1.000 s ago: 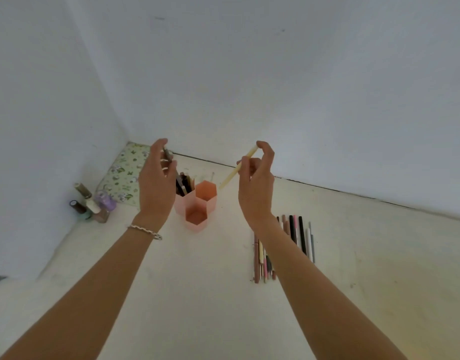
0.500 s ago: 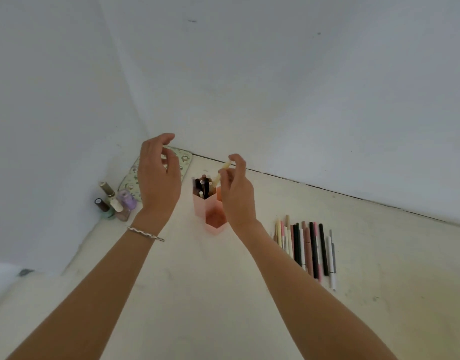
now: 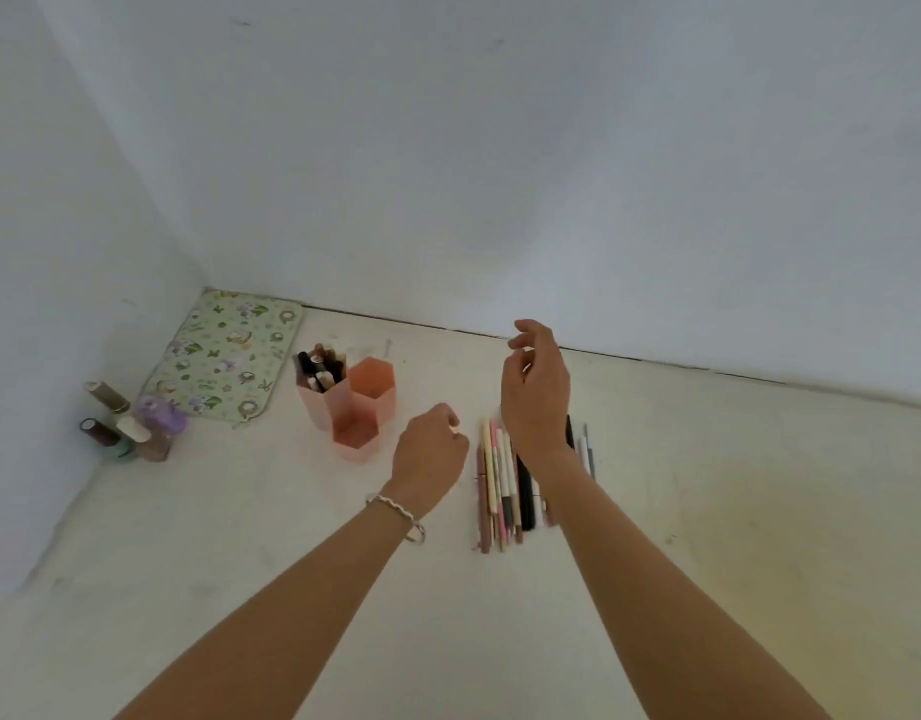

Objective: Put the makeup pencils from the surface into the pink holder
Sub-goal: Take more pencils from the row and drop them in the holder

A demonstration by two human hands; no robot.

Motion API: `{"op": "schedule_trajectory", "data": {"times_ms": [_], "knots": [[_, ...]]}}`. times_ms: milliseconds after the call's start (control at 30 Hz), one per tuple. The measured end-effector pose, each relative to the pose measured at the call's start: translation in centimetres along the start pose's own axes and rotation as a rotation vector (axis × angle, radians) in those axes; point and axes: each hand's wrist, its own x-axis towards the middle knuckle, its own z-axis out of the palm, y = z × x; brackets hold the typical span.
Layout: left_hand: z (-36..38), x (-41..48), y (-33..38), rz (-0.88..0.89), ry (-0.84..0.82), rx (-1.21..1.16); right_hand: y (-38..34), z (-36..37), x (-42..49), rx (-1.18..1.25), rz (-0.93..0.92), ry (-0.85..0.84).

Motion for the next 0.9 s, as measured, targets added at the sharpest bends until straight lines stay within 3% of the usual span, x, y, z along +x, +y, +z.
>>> {"op": "schedule_trajectory", "data": {"times_ms": [133, 300, 567, 733, 900], "knots": [[4.5, -1.0, 0.2, -0.12, -0.102, 0.152, 2.8, -3.7, -0.8, -0.051, 0.085, 0.004], [6.1, -1.2, 1.1, -0.172, -0.059, 0.222, 5.3, -5.7, -2.2, -0.068, 0.155, 0.002], [3.2, -0.4, 1.1, -0.14, 0.006, 0.008, 6.7, -4.9, -3.4, -0.093, 0.166, -0.083], [-2.6, 1.7, 2.7, 0.008, 0.265, -0.222, 5.8, -1.3, -3.6, -0.291, 0.173, -0.358], [-5.4, 1.4, 3.5, 0.107, 0.36, -0.299, 5.4, 2.2, -5.2, -0.604, 0.099, -0.558]]}}
